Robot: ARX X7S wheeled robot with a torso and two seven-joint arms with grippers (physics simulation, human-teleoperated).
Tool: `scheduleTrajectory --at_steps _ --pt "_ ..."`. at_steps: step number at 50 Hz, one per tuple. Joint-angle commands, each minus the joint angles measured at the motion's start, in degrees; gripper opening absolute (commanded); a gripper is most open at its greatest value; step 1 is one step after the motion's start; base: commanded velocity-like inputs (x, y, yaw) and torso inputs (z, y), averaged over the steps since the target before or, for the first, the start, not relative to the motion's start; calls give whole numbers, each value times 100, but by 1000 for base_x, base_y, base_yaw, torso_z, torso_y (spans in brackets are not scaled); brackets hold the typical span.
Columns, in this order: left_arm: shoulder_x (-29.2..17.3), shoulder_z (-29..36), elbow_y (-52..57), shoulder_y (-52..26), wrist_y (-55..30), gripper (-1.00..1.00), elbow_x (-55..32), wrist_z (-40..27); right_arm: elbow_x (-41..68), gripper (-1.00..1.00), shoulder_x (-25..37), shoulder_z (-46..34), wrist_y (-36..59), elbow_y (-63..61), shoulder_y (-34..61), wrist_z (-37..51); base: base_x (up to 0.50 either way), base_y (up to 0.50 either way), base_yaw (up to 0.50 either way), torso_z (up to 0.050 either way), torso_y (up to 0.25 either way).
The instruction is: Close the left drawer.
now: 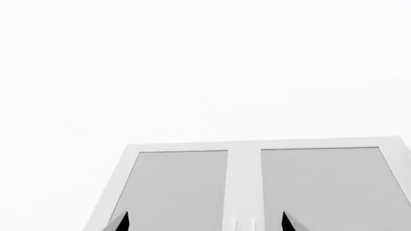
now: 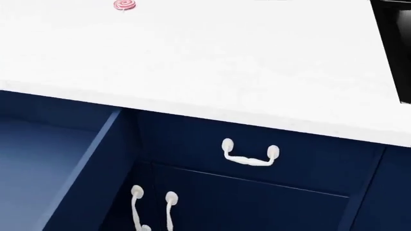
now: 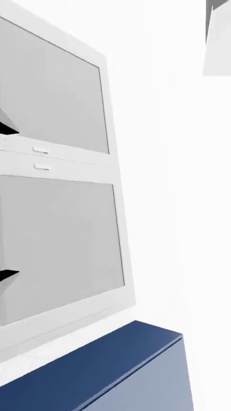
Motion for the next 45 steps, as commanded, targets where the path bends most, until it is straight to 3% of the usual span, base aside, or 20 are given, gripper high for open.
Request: scheduleTrajectory --at_steps 1,45 --pt "49 -180 0 184 39 100 11 47 17 100 -885 233 -66 -1 -151 -974 0 0 500 0 0" --pt "126 -672 0 666 166 100 9 103 32 100 -1578 315 -102 -1 -211 -1824 0 0 500 0 0"
